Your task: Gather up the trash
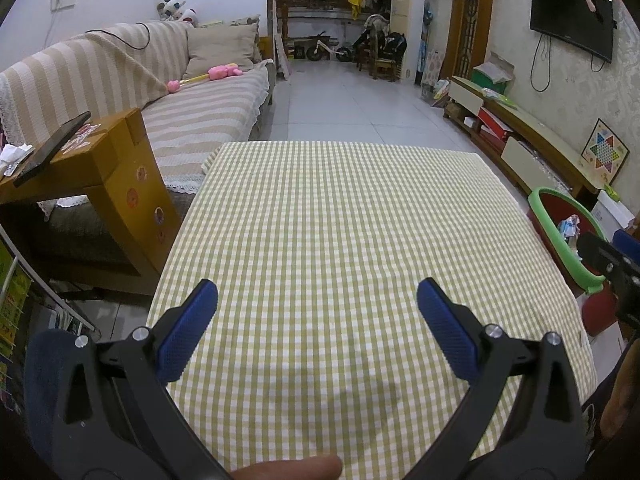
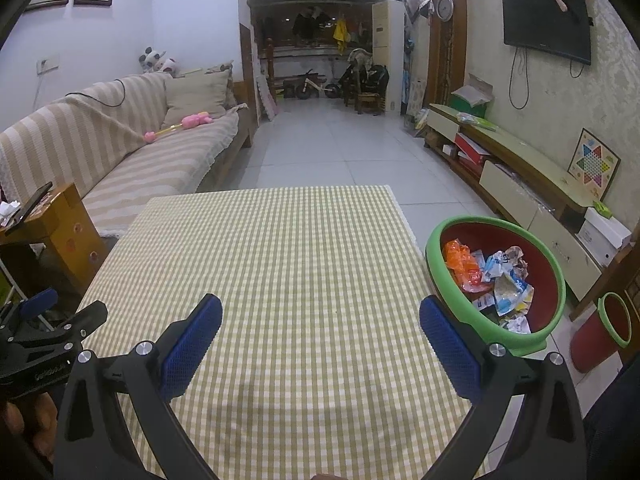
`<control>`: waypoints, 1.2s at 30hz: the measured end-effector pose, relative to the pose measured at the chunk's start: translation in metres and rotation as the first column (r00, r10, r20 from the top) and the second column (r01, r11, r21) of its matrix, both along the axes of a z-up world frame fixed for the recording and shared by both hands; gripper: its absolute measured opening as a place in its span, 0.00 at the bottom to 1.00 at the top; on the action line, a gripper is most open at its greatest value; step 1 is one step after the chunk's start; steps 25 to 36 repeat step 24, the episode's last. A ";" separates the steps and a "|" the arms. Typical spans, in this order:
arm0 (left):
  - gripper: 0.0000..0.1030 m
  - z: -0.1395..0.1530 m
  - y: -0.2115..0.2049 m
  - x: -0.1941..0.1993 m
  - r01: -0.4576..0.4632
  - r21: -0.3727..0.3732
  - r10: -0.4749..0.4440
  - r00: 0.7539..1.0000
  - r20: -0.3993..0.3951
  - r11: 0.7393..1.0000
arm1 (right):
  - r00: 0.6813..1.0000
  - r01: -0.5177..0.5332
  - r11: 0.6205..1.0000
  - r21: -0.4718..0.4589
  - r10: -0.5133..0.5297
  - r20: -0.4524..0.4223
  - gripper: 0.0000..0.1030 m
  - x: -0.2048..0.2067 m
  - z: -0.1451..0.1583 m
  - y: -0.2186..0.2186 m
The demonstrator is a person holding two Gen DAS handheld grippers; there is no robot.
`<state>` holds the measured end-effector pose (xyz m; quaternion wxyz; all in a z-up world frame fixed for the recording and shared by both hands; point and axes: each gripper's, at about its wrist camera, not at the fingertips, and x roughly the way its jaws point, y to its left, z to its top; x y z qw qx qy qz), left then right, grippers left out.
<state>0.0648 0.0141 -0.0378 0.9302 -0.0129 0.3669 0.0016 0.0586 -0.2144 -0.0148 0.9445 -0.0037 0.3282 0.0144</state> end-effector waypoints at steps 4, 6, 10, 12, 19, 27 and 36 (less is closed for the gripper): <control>0.95 -0.001 -0.001 -0.001 0.006 0.003 -0.006 1.000 0.000 1.000 | 1.000 0.003 1.000 -0.007 -0.003 -0.001 0.93 -0.001 -0.001 0.000; 0.95 -0.001 -0.001 -0.001 0.008 0.004 -0.008 1.000 0.001 1.000 | 1.000 0.003 1.000 -0.008 -0.003 -0.002 0.93 -0.001 -0.001 0.001; 0.95 -0.001 -0.001 -0.003 0.010 0.006 -0.010 1.000 0.003 1.000 | 1.000 0.005 1.000 -0.011 -0.005 -0.002 0.93 -0.001 -0.002 0.001; 0.95 0.000 -0.001 -0.004 0.012 -0.001 -0.012 1.000 0.008 1.000 | 1.000 0.006 1.000 -0.015 -0.006 -0.002 0.93 -0.001 -0.001 0.001; 0.95 0.001 -0.001 -0.005 0.012 -0.006 -0.012 1.000 0.013 1.000 | 1.000 0.008 1.000 -0.019 -0.008 -0.006 0.93 0.000 -0.002 0.001; 0.95 0.000 0.002 -0.004 -0.009 -0.007 0.009 1.000 0.001 1.000 | 1.000 0.009 1.000 -0.019 -0.009 -0.008 0.93 0.000 -0.003 0.001; 0.95 0.000 0.002 -0.004 -0.009 -0.007 0.009 1.000 0.001 1.000 | 1.000 0.009 1.000 -0.019 -0.009 -0.008 0.93 0.000 -0.003 0.001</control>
